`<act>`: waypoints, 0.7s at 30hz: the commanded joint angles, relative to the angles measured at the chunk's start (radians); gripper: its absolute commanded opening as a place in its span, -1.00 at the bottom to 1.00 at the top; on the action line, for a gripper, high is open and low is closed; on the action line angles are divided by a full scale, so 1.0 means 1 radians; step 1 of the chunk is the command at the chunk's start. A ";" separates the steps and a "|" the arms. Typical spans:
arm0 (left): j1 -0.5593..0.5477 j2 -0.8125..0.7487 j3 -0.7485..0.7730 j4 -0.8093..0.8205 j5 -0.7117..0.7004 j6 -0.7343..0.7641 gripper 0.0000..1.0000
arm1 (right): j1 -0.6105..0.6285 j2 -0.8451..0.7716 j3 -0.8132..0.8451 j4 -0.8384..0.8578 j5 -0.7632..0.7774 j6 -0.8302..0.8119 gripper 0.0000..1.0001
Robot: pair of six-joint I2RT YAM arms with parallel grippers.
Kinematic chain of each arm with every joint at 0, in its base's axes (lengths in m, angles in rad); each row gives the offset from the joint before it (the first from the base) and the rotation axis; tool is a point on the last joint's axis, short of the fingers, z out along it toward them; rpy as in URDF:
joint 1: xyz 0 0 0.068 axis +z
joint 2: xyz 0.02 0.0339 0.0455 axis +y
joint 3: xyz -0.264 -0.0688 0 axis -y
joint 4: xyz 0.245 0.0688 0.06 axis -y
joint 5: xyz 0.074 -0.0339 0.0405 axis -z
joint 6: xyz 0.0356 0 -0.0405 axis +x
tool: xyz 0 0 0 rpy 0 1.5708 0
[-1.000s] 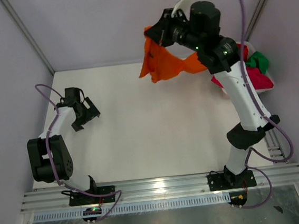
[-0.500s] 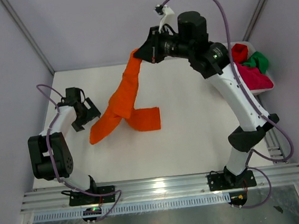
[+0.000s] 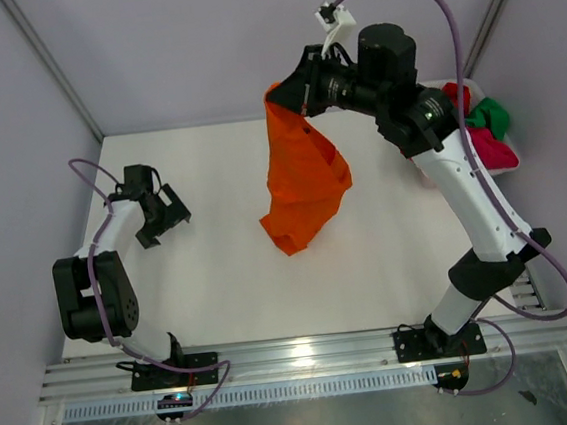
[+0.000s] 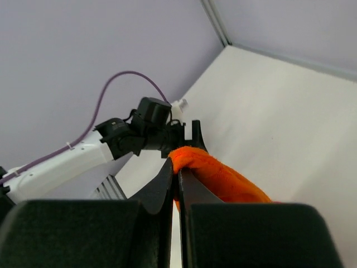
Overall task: Fold and stack the t-shirts
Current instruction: Flatten out the tshirt
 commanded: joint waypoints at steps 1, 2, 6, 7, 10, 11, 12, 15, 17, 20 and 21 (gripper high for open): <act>0.005 -0.007 0.031 -0.005 0.005 -0.002 0.98 | -0.001 0.011 -0.011 -0.015 0.004 0.015 -0.94; 0.003 -0.003 0.033 -0.003 0.006 -0.004 0.99 | 0.000 0.042 0.006 -0.017 -0.033 0.027 -0.94; 0.005 0.014 0.050 -0.009 0.008 -0.002 0.98 | 0.023 0.143 0.199 -0.069 -0.155 0.012 -0.94; 0.005 0.014 0.050 -0.011 0.005 -0.001 0.98 | 0.026 0.155 0.215 -0.063 -0.182 0.014 -0.94; 0.003 0.010 0.050 -0.014 -0.009 0.001 0.98 | 0.028 0.139 0.180 0.039 -0.306 0.044 -0.94; 0.005 0.010 0.050 -0.011 -0.012 0.001 0.98 | 0.026 0.122 0.157 0.080 -0.367 0.060 -0.94; 0.005 0.011 0.051 -0.015 -0.012 0.003 0.98 | 0.028 0.094 0.122 0.151 -0.397 0.095 -0.94; 0.005 0.014 0.050 -0.015 -0.012 0.003 0.98 | 0.030 0.057 0.106 0.247 -0.507 0.153 -0.94; 0.005 0.019 0.051 -0.017 -0.014 0.003 0.99 | 0.033 0.043 0.106 0.284 -0.555 0.182 -0.94; 0.005 0.027 0.054 -0.018 -0.014 0.003 0.98 | 0.040 0.011 0.104 0.359 -0.620 0.247 -0.94; 0.005 0.030 0.056 -0.018 -0.014 0.004 0.99 | 0.040 0.004 0.101 0.418 -0.658 0.267 -0.94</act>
